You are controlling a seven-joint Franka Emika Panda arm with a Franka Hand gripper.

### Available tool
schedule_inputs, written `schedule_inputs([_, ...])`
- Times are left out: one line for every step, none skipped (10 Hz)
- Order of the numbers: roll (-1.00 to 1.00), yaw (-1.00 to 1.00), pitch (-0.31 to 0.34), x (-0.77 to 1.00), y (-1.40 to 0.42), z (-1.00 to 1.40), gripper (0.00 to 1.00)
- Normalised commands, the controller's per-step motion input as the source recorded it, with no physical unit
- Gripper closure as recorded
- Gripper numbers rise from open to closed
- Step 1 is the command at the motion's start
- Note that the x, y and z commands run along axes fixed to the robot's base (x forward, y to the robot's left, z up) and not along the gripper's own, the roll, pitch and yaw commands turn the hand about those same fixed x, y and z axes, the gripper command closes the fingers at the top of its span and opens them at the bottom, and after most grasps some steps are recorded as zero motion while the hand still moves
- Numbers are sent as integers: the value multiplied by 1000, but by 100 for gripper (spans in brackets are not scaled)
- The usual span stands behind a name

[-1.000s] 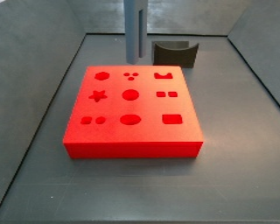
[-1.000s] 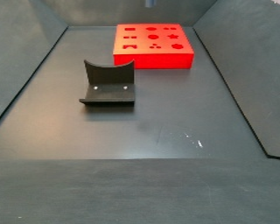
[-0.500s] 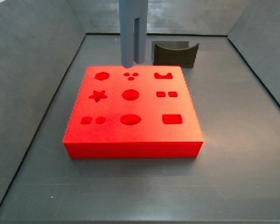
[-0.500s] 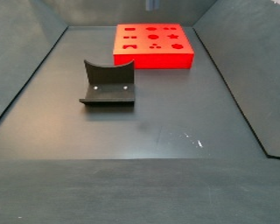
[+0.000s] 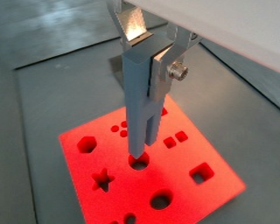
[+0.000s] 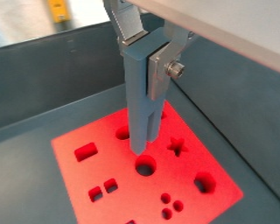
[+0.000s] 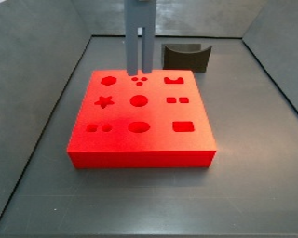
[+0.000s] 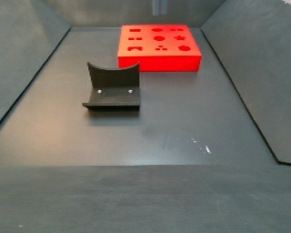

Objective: Insert the double-square object.

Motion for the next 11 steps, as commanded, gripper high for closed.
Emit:
schedule_inputs([0, -934, 0, 169, 26, -146, 100])
schedule_inputs([27, -483, 106, 523, 6, -194, 100])
schedule_inputs([-7, -163, 244, 774, 0, -277, 100])
schedule_inputs([-101, -363, 34, 771, 0, -174, 100])
schedule_inputs([-116, -371, 0, 789, 0, -29, 100])
schedule_inputs([0, -280, 19, 846, 0, -66, 100])
schedule_inputs([23, -231, 0, 934, 0, -149, 100])
schedule_inputs([77, -243, -1, 974, 0, -229, 100])
schedule_inputs([157, -200, 0, 994, 0, -217, 100])
schedule_inputs([274, -149, 17, 931, 0, -251, 100])
schedule_inputs([209, -203, 40, 860, 0, -320, 100])
